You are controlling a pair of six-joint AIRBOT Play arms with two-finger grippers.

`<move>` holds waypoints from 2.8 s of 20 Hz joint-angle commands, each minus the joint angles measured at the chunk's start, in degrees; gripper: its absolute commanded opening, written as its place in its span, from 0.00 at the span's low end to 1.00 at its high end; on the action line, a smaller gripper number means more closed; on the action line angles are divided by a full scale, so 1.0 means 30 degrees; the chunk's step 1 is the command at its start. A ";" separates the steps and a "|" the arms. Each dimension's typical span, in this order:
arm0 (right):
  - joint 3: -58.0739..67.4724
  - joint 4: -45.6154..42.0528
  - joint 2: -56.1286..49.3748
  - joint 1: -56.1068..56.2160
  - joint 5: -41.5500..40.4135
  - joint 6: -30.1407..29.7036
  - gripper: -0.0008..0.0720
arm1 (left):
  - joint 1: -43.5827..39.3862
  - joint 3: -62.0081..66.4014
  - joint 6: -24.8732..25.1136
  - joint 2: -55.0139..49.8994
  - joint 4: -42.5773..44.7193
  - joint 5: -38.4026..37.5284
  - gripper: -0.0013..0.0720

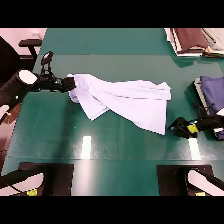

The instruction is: Fold the shirts.

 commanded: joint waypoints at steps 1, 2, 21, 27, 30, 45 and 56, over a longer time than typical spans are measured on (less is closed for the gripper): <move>-0.0940 0.1596 0.0051 0.2055 -0.2557 -0.0029 0.71 | 0.0036 0.0124 0.0255 0.0022 0.0051 -0.0393 0.05; -0.0925 0.1763 0.0044 0.2484 -0.2900 -0.0022 0.66 | 0.0036 0.0124 0.0255 0.0022 0.0044 -0.0452 0.05; 1.7551 0.1581 0.5967 -0.1537 -0.0146 -0.0539 0.03 | 0.0044 1.0783 0.1253 0.8138 0.3504 -0.4728 0.05; 2.8786 0.1581 0.4386 -0.5195 0.3402 0.0619 0.03 | 0.0036 1.9373 0.0525 0.9384 0.3512 -0.5639 0.05; 3.1212 0.1588 0.2841 -0.6186 0.4699 0.1501 0.03 | 0.0036 2.0837 0.0525 0.9384 0.3796 -0.5151 0.05; 2.4793 -0.4925 -0.8240 0.2492 0.8138 0.2127 0.03 | 0.0044 1.1293 -0.1515 -0.2098 0.4954 -0.9391 0.05; 2.4778 -0.4772 -1.2429 0.2157 0.3723 0.0452 0.03 | 0.0044 1.1307 0.1406 -0.6557 0.4976 -0.5610 0.05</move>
